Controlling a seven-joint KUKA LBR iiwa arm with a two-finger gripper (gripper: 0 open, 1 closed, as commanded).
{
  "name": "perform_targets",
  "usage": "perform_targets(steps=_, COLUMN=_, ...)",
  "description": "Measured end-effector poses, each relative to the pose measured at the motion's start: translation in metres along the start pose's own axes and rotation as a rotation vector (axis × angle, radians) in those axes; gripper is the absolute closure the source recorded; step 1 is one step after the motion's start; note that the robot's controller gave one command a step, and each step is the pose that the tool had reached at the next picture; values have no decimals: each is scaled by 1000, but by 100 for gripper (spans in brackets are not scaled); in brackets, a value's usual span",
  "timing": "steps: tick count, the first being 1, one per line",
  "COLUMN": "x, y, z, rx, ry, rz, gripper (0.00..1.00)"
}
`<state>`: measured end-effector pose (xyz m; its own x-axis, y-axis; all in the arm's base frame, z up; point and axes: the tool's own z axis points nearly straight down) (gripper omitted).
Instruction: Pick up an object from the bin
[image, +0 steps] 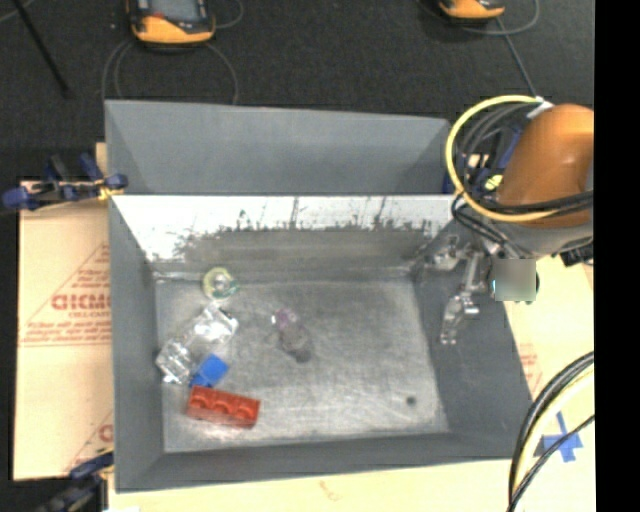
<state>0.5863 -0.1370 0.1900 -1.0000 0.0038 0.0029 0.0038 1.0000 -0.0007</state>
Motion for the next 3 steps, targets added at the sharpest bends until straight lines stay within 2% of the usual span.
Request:
perform_targets(steps=1, x=-3, y=137, z=117, rx=3, ry=-11, rz=-157, gripper=0)
perform_targets(steps=2, x=-12, y=210, z=107, rx=-2, ry=-11, rz=-300, gripper=0)
perform_targets(steps=3, x=-12, y=207, z=107, rx=1, ry=-10, rz=-300, gripper=100)
